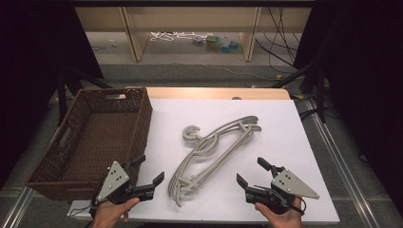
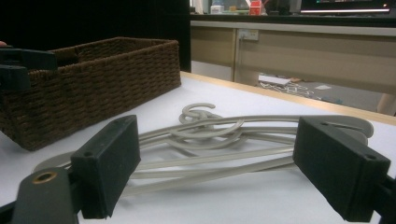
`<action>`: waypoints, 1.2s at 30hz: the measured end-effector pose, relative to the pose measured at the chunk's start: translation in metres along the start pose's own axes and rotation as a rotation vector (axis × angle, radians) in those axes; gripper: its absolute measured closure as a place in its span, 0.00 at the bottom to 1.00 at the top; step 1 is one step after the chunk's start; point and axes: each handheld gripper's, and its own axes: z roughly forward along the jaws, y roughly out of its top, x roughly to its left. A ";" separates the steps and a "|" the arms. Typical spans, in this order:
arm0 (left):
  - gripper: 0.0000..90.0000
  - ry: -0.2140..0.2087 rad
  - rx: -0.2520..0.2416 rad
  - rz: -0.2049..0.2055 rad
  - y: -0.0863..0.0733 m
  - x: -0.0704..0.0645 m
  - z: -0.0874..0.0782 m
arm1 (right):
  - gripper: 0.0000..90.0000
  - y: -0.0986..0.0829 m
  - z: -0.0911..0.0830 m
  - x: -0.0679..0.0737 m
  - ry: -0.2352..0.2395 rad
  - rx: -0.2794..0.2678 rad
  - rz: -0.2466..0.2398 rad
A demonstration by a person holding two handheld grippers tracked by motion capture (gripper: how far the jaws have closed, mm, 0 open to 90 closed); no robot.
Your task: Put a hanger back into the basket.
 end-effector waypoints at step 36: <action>0.21 -0.126 0.370 -0.144 0.015 0.005 0.087 | 0.18 0.000 0.001 -0.007 0.005 0.014 0.008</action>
